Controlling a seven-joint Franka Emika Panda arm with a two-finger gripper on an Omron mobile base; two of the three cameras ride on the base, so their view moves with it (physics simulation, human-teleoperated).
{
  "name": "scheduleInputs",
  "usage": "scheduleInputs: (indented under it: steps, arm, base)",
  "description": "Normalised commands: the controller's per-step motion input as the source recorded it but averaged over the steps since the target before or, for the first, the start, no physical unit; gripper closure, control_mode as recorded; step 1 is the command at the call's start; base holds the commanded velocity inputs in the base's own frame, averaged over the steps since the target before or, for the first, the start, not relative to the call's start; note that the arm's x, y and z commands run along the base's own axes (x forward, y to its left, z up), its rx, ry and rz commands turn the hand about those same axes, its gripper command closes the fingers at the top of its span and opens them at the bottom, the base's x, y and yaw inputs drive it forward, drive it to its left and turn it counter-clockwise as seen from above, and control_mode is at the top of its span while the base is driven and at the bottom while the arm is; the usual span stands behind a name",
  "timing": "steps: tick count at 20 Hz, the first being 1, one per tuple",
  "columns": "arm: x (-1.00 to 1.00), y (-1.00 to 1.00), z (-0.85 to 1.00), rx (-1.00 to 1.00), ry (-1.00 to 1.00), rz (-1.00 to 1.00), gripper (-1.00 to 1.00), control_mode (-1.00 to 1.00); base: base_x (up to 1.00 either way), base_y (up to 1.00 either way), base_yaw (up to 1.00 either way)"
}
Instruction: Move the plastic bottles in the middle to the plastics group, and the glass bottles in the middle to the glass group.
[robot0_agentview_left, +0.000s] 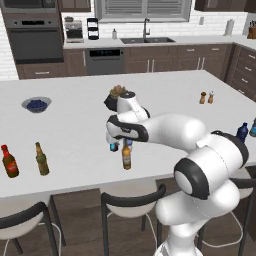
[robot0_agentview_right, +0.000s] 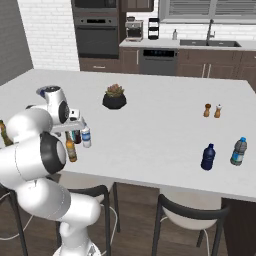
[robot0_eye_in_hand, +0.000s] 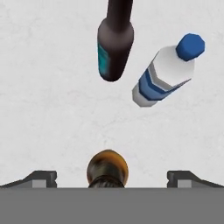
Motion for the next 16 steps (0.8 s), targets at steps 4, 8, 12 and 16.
scheduleInputs:
  steps: [4,8,12,16]
  arm:
    - [-0.02,0.0,-0.1,0.0,0.04,0.0,1.0,-1.0]
    - [-0.09,-0.06,-0.08,0.0,0.05,0.0,1.0,-1.0]
    - [-0.19,-0.1,-0.04,0.01,0.01,0.0,1.0,-1.0]
    - [-0.36,-0.16,0.02,0.07,0.0,0.0,1.0,-1.0]
  base:
    - [0.0,0.0,0.0]
    - [0.0,0.0,0.0]
    - [0.0,0.0,0.0]
    - [0.0,0.0,0.0]
